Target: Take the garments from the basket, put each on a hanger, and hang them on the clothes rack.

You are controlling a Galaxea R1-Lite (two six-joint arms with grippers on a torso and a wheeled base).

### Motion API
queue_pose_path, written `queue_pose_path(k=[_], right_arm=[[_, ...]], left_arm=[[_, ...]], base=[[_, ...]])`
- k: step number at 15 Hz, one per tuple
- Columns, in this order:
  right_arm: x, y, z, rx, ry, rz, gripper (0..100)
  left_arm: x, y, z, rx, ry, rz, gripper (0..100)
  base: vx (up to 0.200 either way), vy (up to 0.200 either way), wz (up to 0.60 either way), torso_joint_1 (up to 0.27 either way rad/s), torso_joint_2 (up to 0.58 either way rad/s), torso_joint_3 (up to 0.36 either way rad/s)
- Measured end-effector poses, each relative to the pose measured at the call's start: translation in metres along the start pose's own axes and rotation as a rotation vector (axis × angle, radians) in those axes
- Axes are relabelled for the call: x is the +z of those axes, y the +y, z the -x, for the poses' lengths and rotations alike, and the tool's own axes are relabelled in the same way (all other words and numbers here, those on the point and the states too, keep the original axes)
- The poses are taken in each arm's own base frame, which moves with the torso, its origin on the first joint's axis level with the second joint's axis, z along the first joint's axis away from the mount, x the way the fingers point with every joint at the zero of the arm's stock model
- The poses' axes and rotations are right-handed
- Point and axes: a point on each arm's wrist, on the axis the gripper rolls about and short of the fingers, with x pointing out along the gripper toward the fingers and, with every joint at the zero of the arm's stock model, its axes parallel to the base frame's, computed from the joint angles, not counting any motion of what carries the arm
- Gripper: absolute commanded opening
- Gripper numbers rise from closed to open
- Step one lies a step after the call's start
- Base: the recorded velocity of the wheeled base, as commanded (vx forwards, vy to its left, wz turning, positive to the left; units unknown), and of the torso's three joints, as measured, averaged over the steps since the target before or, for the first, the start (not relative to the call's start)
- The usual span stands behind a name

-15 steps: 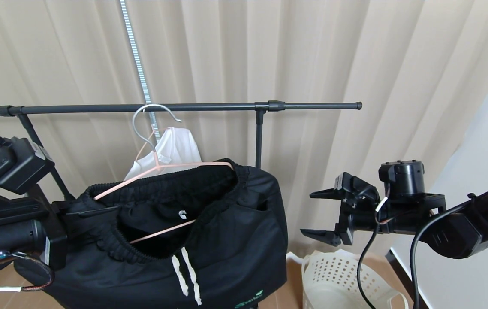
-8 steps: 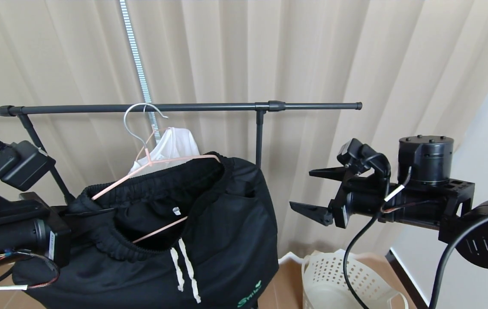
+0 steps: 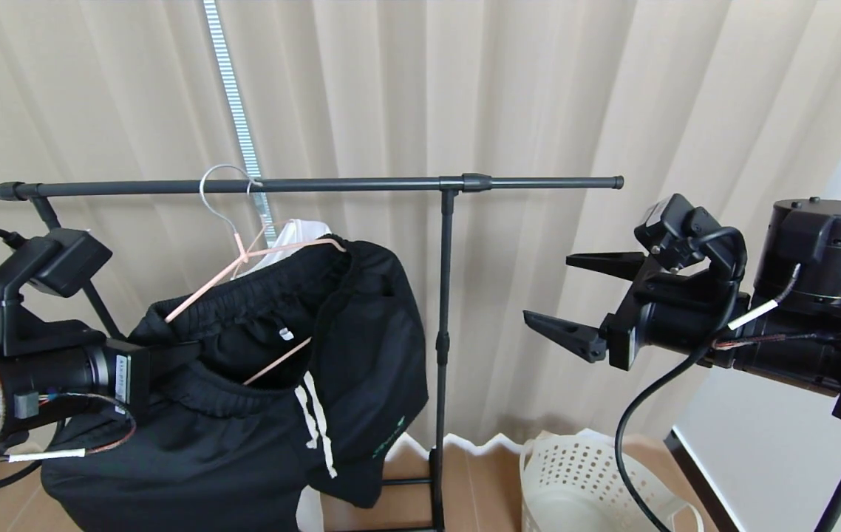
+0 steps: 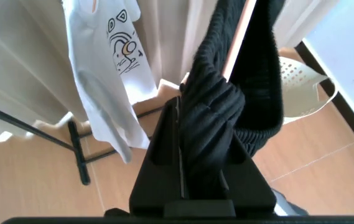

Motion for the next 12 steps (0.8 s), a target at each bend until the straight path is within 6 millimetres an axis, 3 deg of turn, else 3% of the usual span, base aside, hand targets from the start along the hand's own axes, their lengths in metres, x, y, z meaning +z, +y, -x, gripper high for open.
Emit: queue_pose_path(k=[5, 12], right_arm=[[0.005, -0.001, 0.003, -0.032, -0.009, 0.007, 100], [0.007, -0.004, 0.000, -0.040, -0.016, 0.012, 100]], left_arm=[[0.008, -0.006, -0.015, -0.039, 0.028, 0.079, 0], [0.034, -0.011, -0.061, -0.072, 0.040, 0.113, 0]], base=[[0.000, 0.000, 0.00, 0.000, 0.00, 0.000], [0.000, 0.000, 0.00, 0.000, 0.00, 0.000]])
